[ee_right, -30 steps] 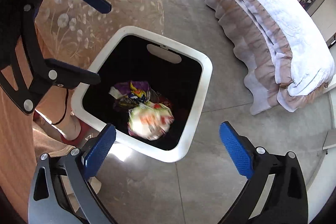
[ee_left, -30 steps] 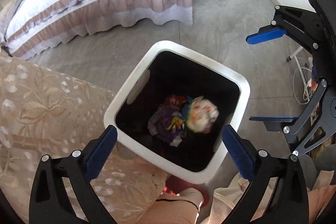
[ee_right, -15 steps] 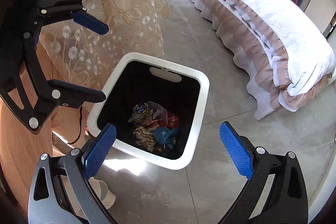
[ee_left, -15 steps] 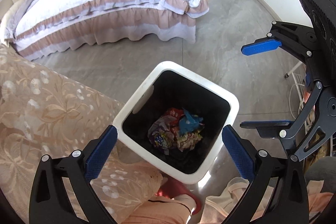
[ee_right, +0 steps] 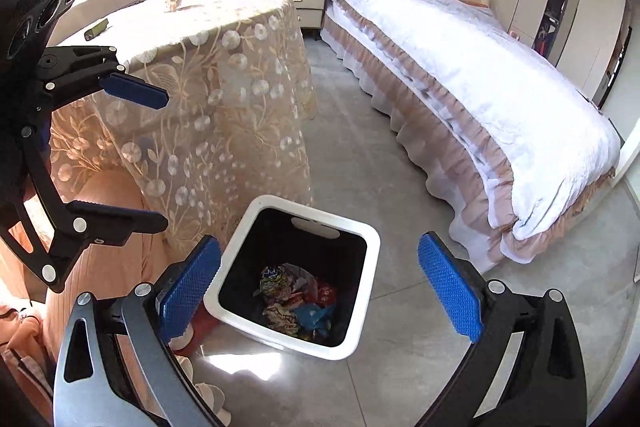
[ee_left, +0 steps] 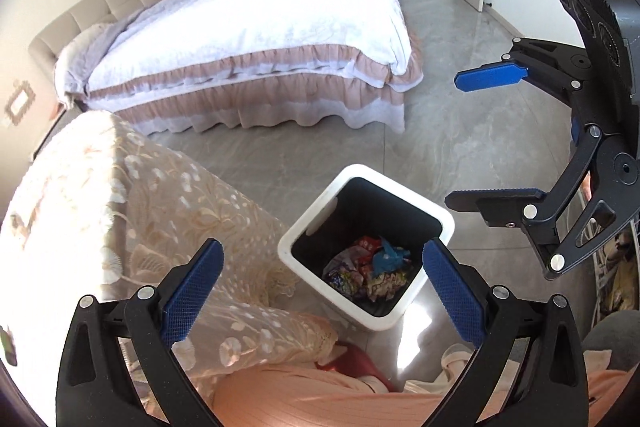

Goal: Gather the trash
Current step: 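Return both tools to the table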

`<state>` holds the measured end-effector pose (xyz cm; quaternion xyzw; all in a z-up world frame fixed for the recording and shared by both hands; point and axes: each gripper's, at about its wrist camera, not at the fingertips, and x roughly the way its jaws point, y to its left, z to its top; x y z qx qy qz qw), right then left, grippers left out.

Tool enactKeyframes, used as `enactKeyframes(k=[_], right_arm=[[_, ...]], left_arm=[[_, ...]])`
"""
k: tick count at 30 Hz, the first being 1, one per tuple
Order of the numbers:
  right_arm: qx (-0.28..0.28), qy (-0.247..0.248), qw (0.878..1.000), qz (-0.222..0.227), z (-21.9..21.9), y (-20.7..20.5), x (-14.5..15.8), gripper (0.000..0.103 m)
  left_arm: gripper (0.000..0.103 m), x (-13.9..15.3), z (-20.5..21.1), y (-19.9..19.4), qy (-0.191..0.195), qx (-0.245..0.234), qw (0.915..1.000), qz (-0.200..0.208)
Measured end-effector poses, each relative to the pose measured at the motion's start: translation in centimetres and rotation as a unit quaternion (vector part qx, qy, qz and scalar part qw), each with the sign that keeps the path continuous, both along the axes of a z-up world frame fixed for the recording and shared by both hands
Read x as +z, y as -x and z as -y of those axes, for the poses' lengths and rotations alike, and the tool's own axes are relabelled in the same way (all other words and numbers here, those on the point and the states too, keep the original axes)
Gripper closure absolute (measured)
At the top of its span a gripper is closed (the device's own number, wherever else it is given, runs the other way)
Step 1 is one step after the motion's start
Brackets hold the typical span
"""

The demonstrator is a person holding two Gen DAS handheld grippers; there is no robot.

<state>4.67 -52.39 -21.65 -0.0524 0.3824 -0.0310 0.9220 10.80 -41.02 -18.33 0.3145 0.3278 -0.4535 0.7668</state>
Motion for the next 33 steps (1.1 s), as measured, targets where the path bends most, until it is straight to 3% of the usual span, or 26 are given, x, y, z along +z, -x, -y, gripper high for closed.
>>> enactKeyframes(k=[14, 18, 22, 28, 33], right_arm=[[0.034, 0.046, 0.997, 0.06, -5.7, -3.2, 5.6, 0.005], [0.047, 0.03, 0.995, 0.079, -7.3, -5.3, 7.2, 0.005], [0.071, 0.019, 0.992, 0.103, -9.1, -7.6, 8.9, 0.005], [0.099, 0.007, 0.987, 0.126, -12.9, -11.8, 10.9, 0.005], [0.125, -0.003, 0.983, 0.133, -15.9, -15.2, 11.7, 0.005]], left_arm=[[0.005, 4.6, -5.8, -2.0, 0.037, 0.083, 0.9949, 0.044], [0.005, 5.8, -8.0, -3.2, 0.051, 0.124, 0.9895, 0.054], [0.005, 7.1, -11.3, -5.3, 0.073, 0.189, 0.9774, 0.059], [0.005, 8.8, -16.3, -8.5, 0.089, 0.282, 0.9514, 0.087], [0.005, 9.4, -20.5, -11.8, 0.1, 0.341, 0.9312, 0.082]])
